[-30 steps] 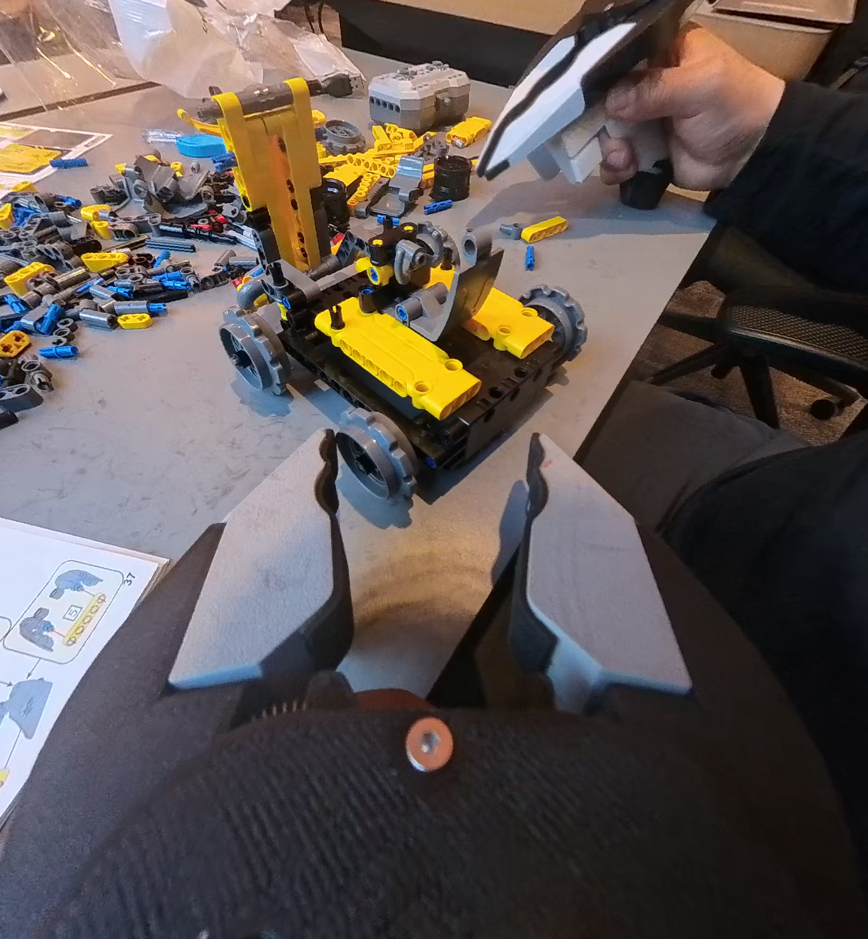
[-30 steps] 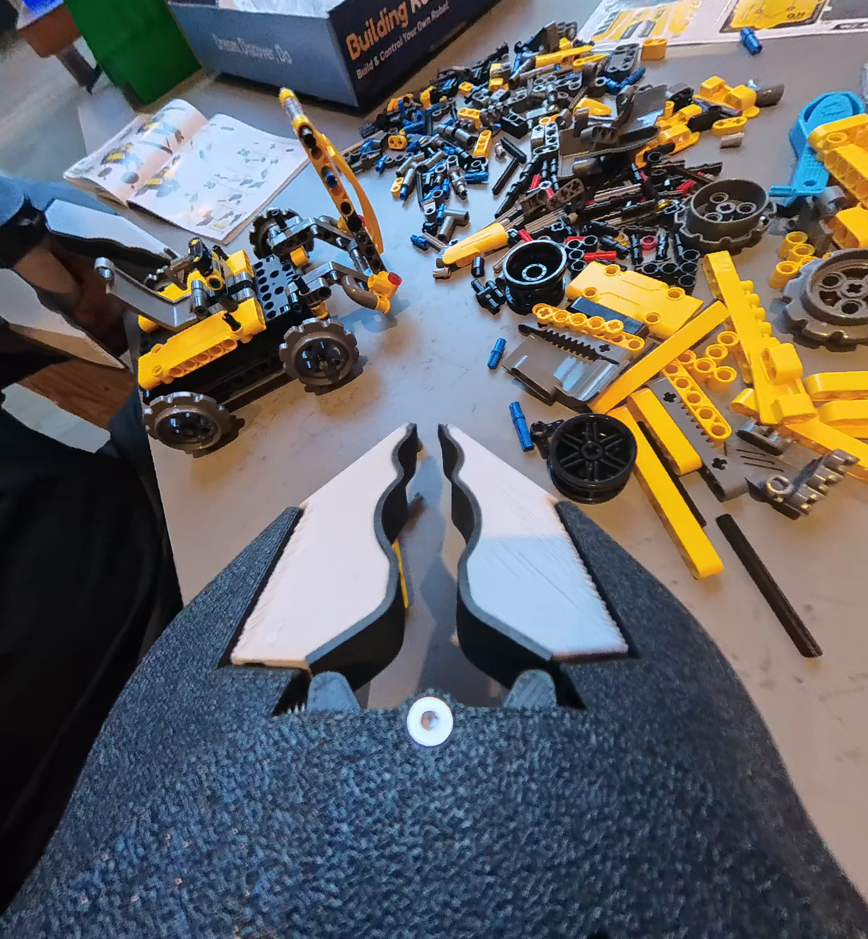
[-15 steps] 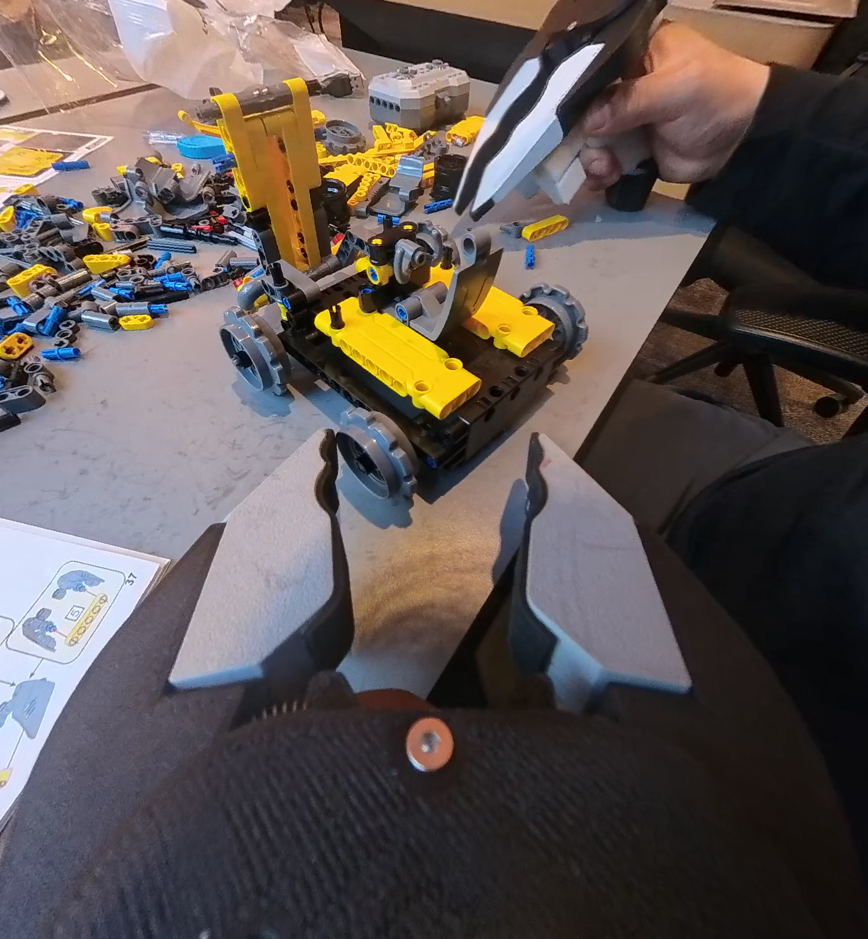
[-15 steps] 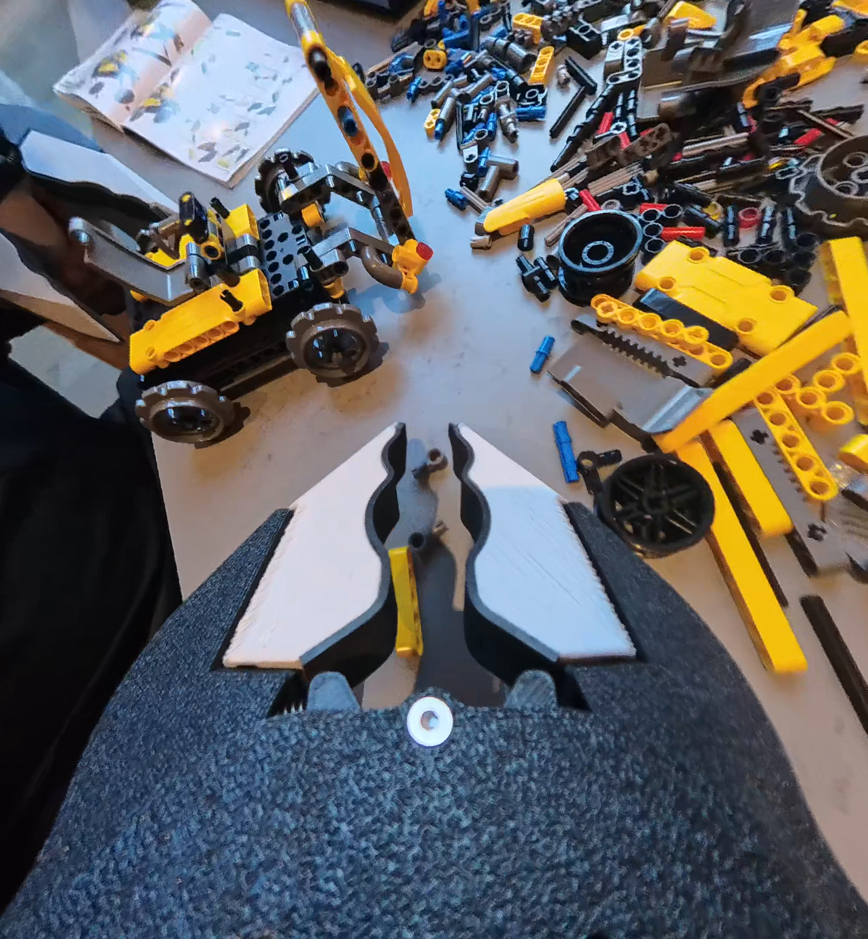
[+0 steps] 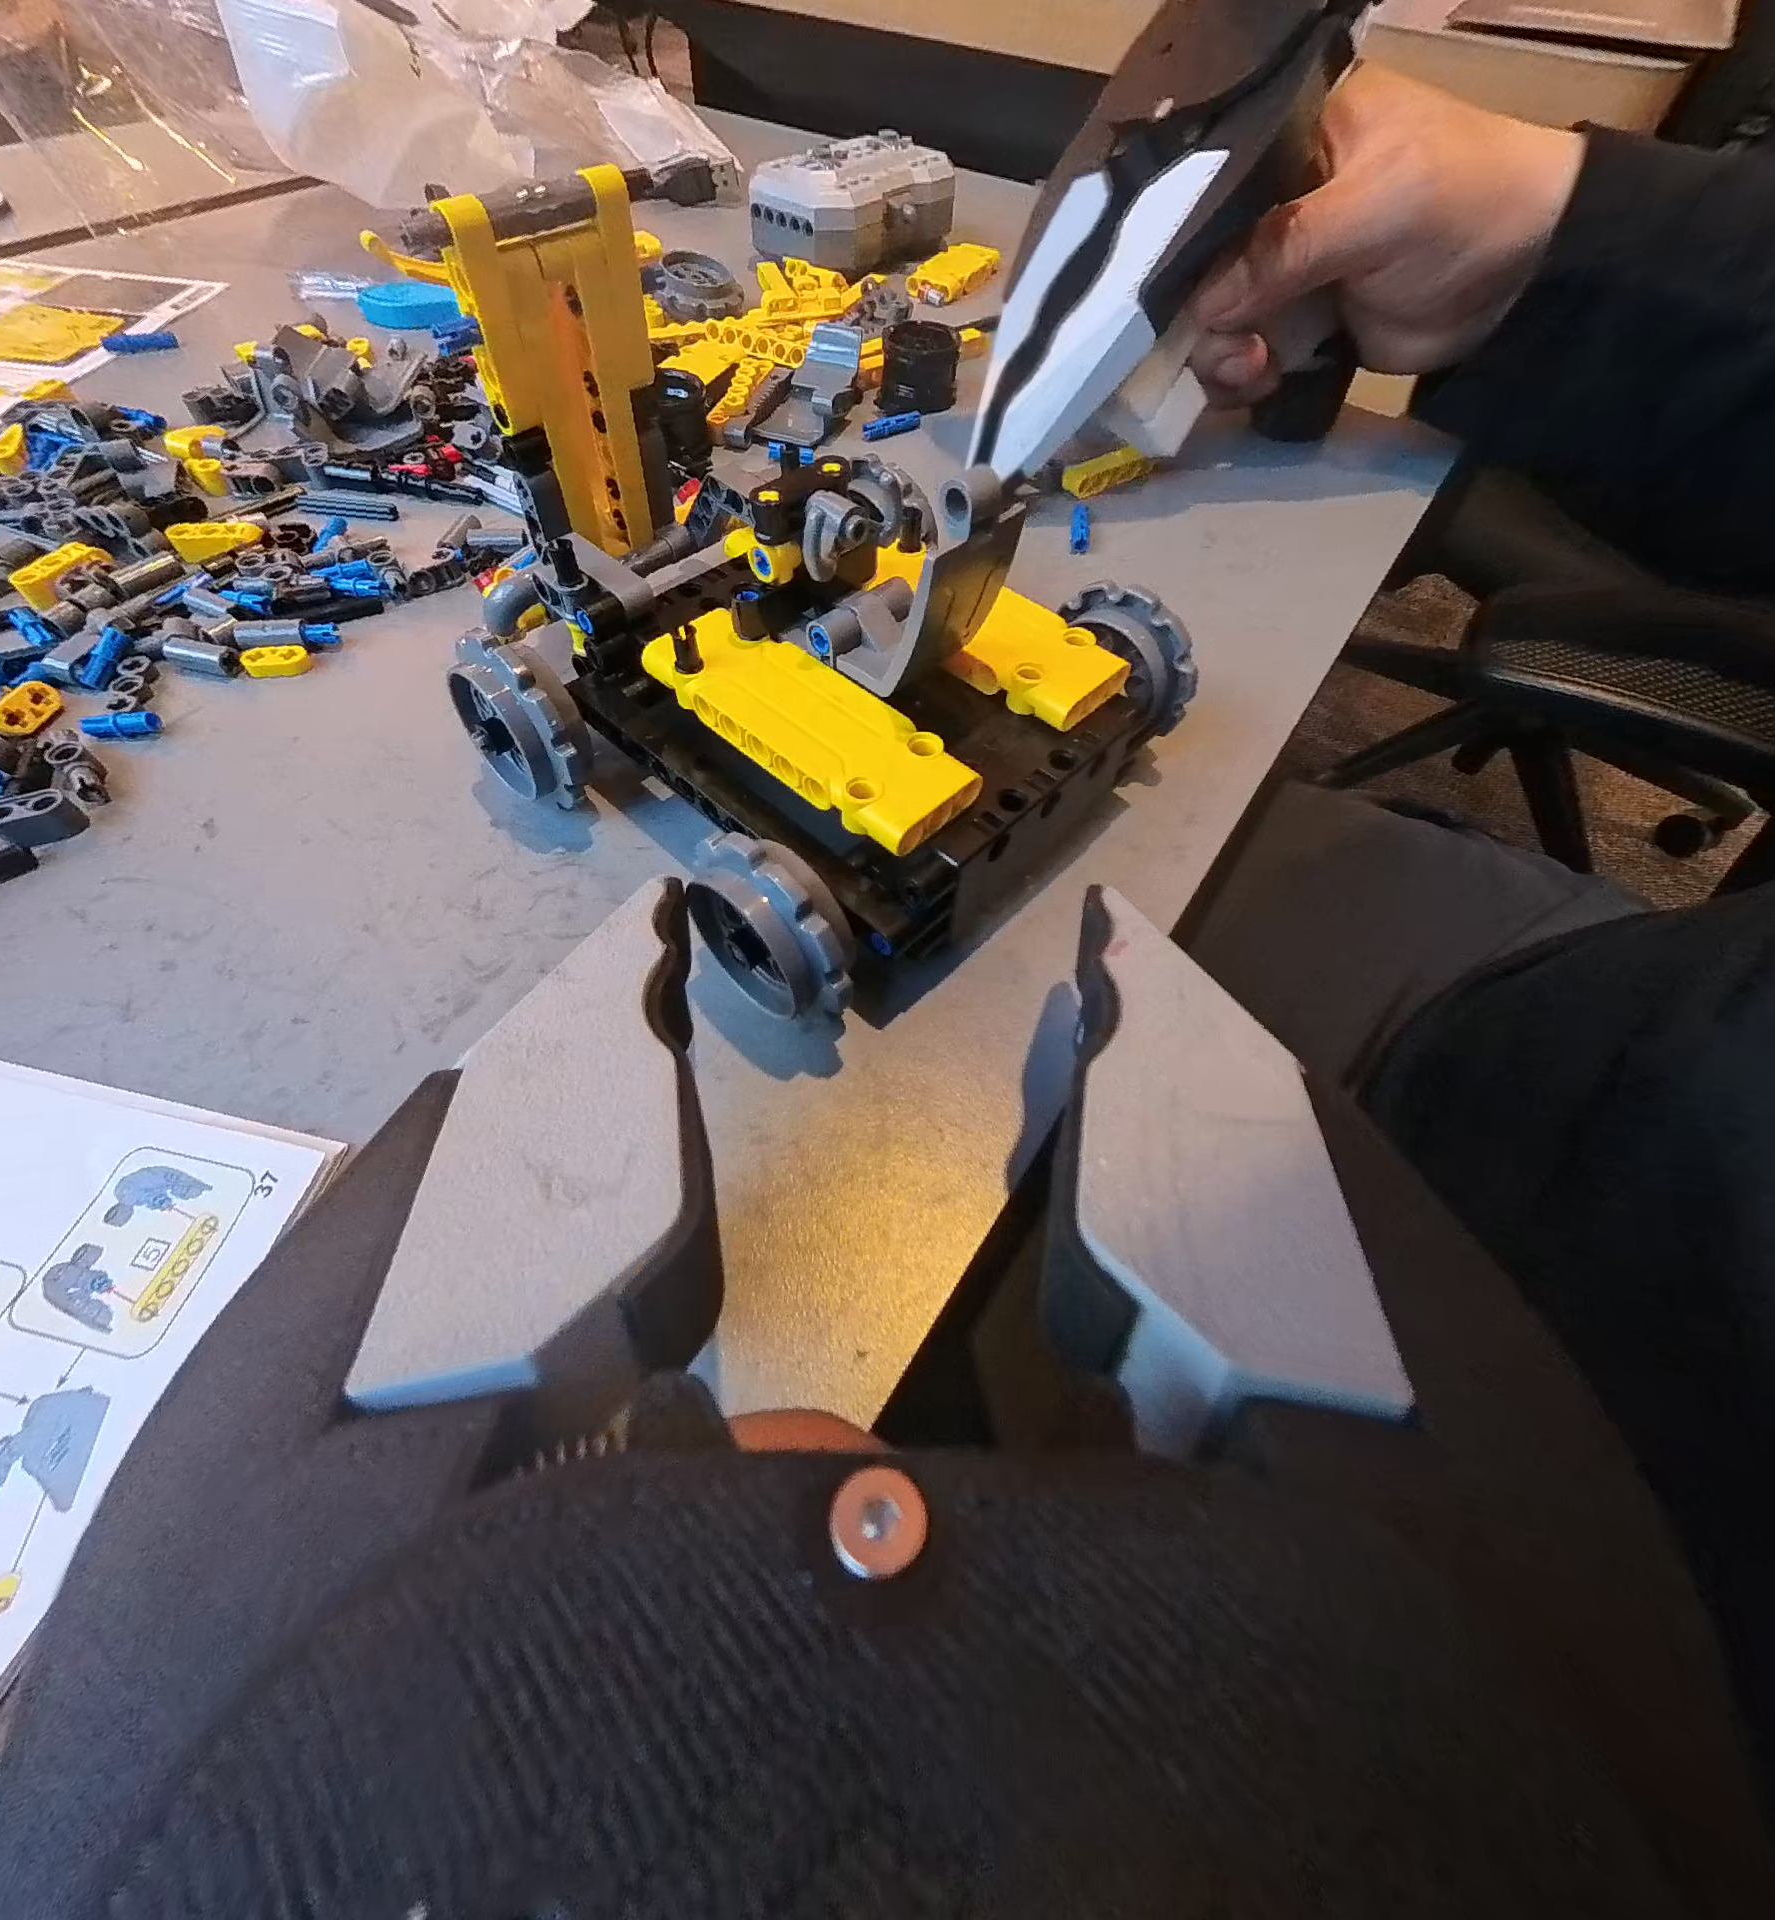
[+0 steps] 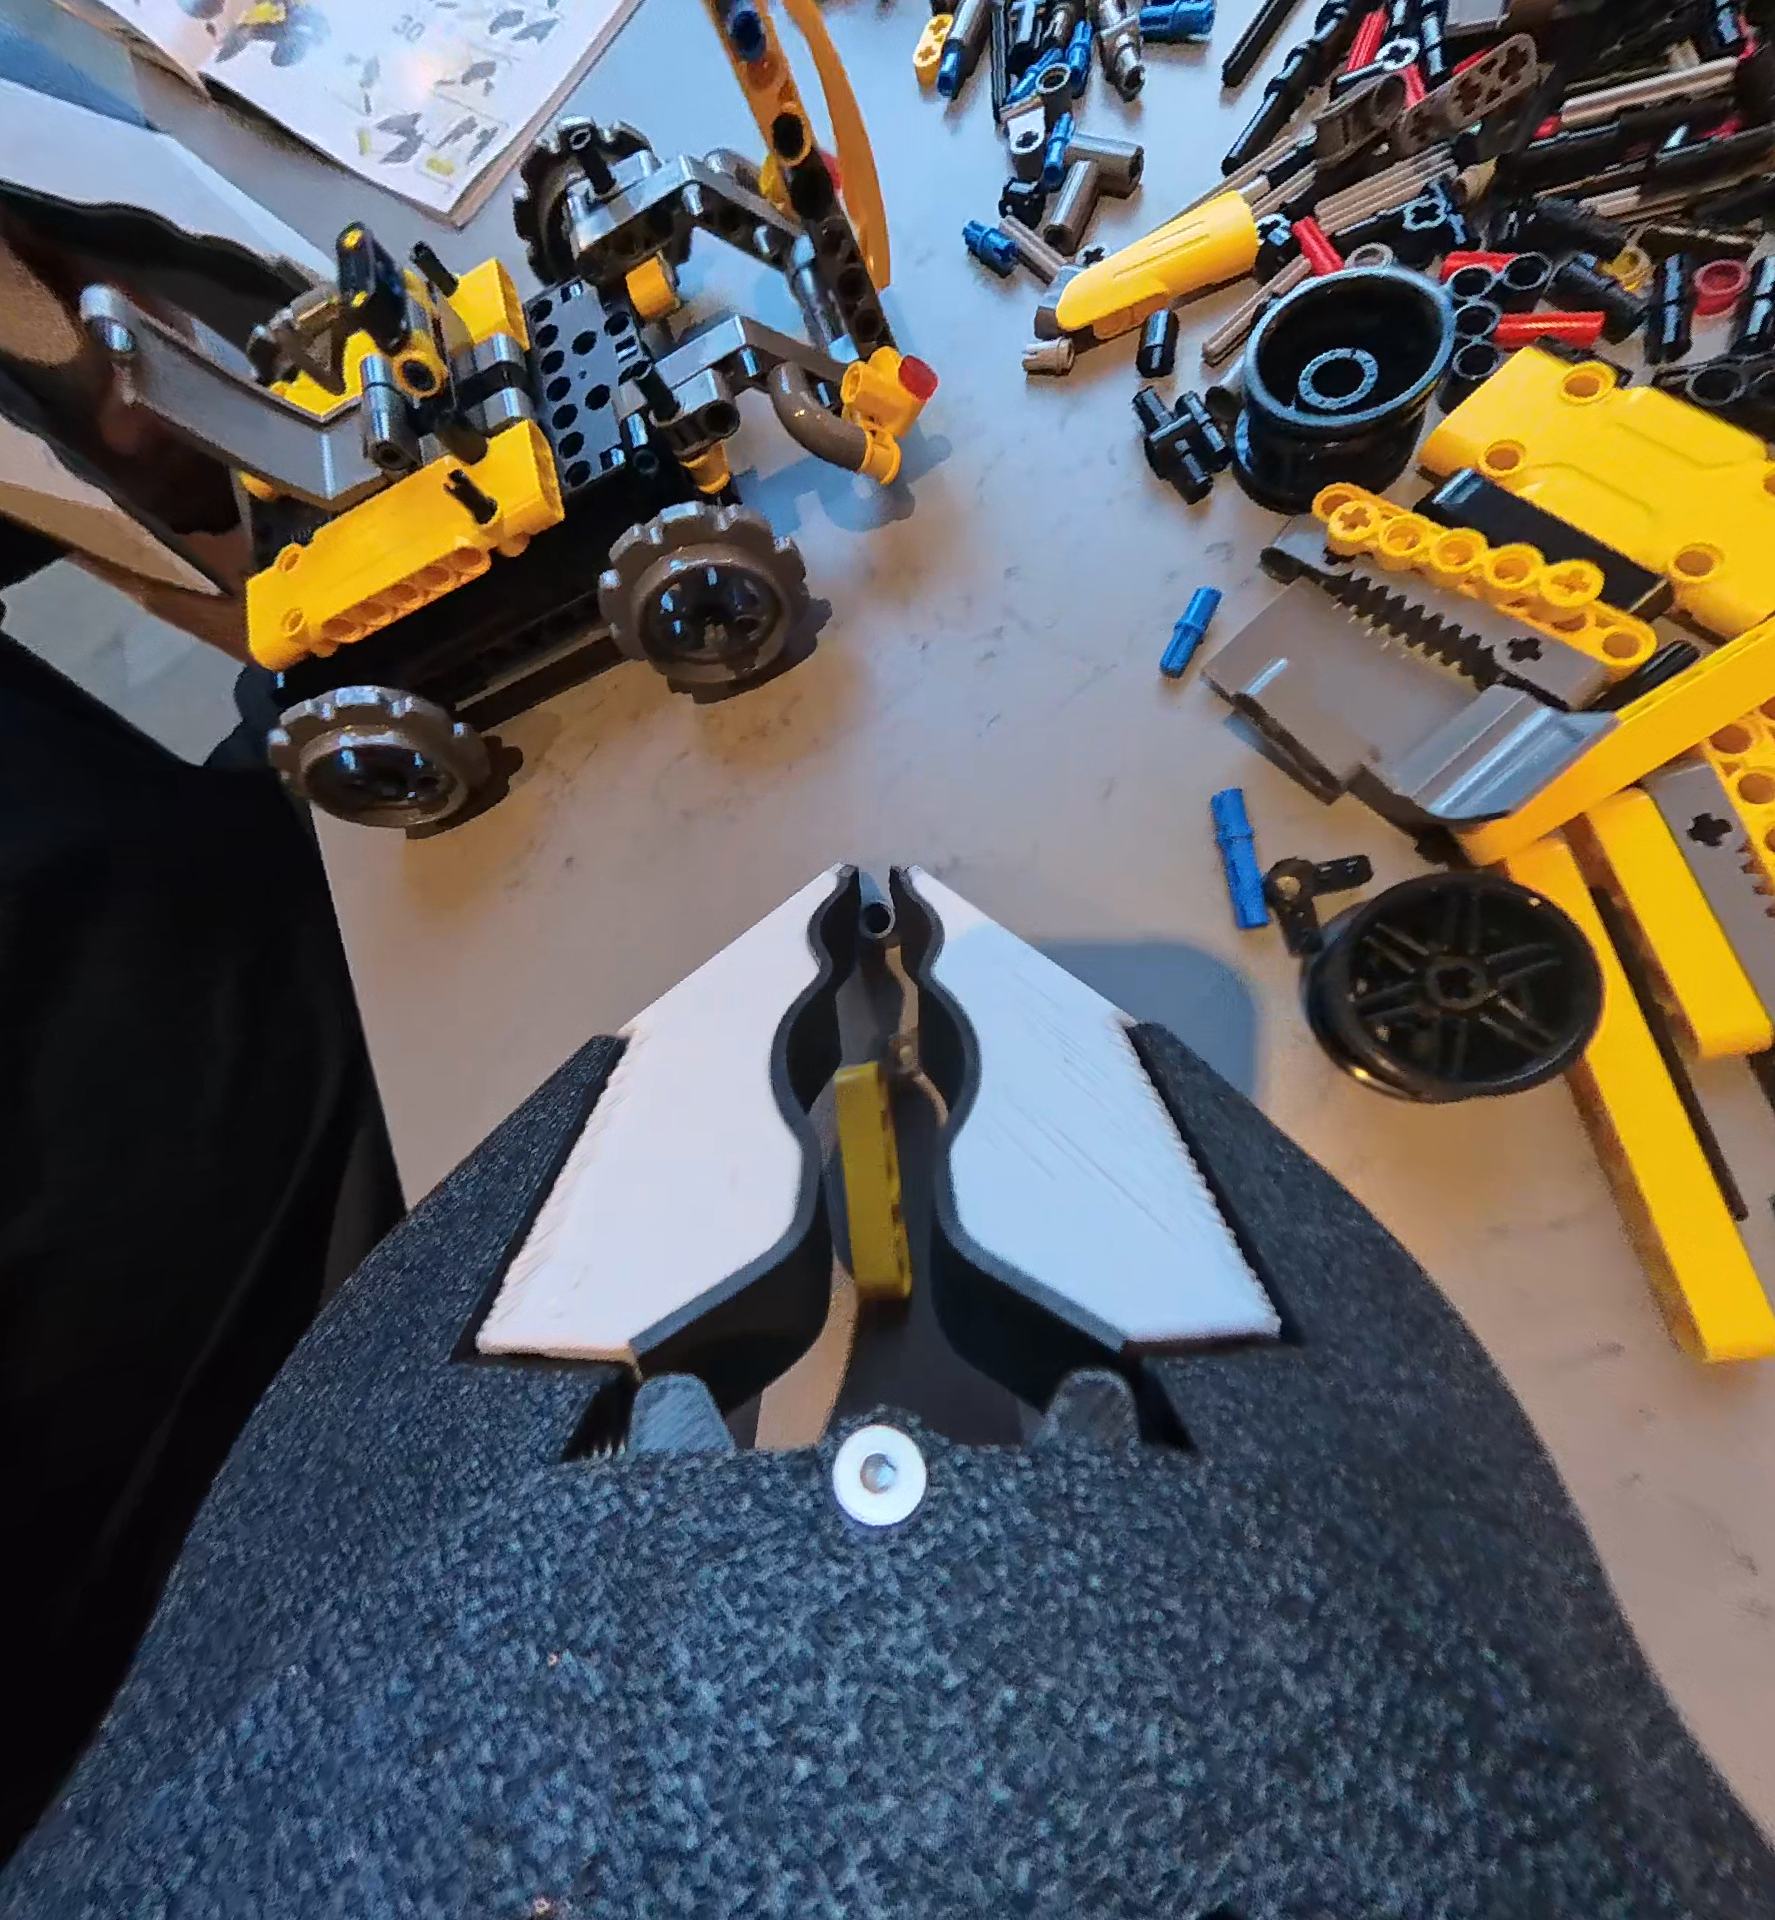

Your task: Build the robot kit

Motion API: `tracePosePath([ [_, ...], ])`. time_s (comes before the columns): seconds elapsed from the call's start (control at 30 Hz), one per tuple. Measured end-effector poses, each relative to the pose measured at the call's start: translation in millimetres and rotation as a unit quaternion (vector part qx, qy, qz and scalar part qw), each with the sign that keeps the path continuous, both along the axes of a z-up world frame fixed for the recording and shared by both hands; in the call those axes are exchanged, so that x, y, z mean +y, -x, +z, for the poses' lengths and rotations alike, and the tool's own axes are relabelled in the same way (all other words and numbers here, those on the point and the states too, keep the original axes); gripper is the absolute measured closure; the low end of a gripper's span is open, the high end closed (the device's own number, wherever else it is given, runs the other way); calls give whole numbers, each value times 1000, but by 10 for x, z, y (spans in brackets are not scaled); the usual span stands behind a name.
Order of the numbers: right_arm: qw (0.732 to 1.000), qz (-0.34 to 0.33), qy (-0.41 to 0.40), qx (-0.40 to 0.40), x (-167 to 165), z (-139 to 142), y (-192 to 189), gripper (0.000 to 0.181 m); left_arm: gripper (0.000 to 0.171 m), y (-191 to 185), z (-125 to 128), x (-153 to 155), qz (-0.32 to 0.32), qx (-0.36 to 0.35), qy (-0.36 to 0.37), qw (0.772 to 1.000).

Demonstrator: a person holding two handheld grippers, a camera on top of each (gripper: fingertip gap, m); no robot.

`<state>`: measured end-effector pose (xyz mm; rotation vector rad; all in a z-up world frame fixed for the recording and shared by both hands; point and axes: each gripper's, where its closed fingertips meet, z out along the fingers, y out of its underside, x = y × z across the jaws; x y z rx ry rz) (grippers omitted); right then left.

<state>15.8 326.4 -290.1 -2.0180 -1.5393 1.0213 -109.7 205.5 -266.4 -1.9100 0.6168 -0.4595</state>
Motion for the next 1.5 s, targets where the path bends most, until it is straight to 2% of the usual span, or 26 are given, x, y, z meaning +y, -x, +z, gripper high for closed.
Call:
tracePosePath([
  [0.17,1000,-1,-17,16,-49,56,-42,174,99,-1,1,-3,-1,-1,0,1000],
  [0.27,998,-37,-37,35,85,128,-96,173,99,-1,1,-3,-1,-1,0,1000],
  [0.37,996,-76,-52,14,252,75,-228,173,99,1,0,0,0,-1,0,1000],
  [0.57,998,-49,-36,-10,146,-10,-252,177,100,1,-1,4,0,-1,0,1000],
  [0.73,999,-35,-28,4,83,28,-240,175,100,1,2,9,1,-2,0,1000],
  [0.9,994,-77,-58,41,294,176,-259,175,100,1,2,11,1,-3,0,1000],
  [1.0,990,-94,-103,8,483,169,-241,169,100,1,1,13,1,-3,0,1000],
  [1.17,979,-58,-186,-62,611,85,-105,172,100,1,1,11,1,-2,0,1000],
  [1.5,981,-21,-166,-93,618,-27,-70,177,100,3,7,11,0,-7,2,1000],
])
